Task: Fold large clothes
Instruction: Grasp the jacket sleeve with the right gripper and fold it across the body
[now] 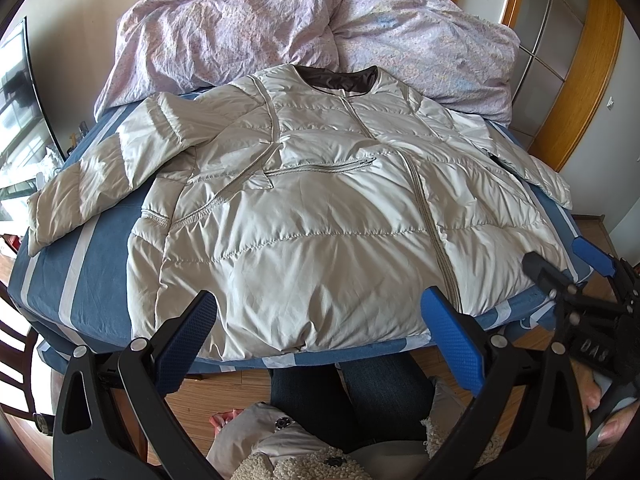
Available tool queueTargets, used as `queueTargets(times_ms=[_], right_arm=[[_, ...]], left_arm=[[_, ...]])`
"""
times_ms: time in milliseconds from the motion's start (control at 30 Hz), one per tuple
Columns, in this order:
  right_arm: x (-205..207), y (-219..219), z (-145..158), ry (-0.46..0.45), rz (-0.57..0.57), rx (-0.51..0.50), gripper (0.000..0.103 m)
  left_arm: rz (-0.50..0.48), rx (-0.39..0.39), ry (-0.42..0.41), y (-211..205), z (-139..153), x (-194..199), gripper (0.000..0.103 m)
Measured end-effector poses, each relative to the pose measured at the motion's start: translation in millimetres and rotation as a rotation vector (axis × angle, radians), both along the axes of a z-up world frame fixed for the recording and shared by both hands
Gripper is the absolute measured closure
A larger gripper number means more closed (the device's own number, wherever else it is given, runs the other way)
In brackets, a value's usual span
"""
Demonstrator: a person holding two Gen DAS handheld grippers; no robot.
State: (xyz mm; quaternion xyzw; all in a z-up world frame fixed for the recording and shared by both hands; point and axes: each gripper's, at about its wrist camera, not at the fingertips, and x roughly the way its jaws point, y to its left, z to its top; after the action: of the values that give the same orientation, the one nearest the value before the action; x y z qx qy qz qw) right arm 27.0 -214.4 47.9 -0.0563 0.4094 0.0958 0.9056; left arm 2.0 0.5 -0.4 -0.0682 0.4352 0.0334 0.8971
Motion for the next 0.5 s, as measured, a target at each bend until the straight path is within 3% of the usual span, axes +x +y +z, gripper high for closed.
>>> queueTargets(times_ms=[200,367,500], right_arm=[[42.8,-54.2,-7.3,-0.026,-0.168,0.08,0.002],[81.7,-116.9,-16.4,-0.045,-0.302,0.209,0.002],[115.2,-172.0,-27.2,-0.002,-0.452,0.335,0.002]], left_arm=[[0.007,-0.022,0.013,6.7,-5.5,16.9,0.001],[0.02,-0.059,0.019,19.1,-10.8,36.1,0.001],[0.026,-0.121,0.032,31.1,-17.1,55.0,0.001]])
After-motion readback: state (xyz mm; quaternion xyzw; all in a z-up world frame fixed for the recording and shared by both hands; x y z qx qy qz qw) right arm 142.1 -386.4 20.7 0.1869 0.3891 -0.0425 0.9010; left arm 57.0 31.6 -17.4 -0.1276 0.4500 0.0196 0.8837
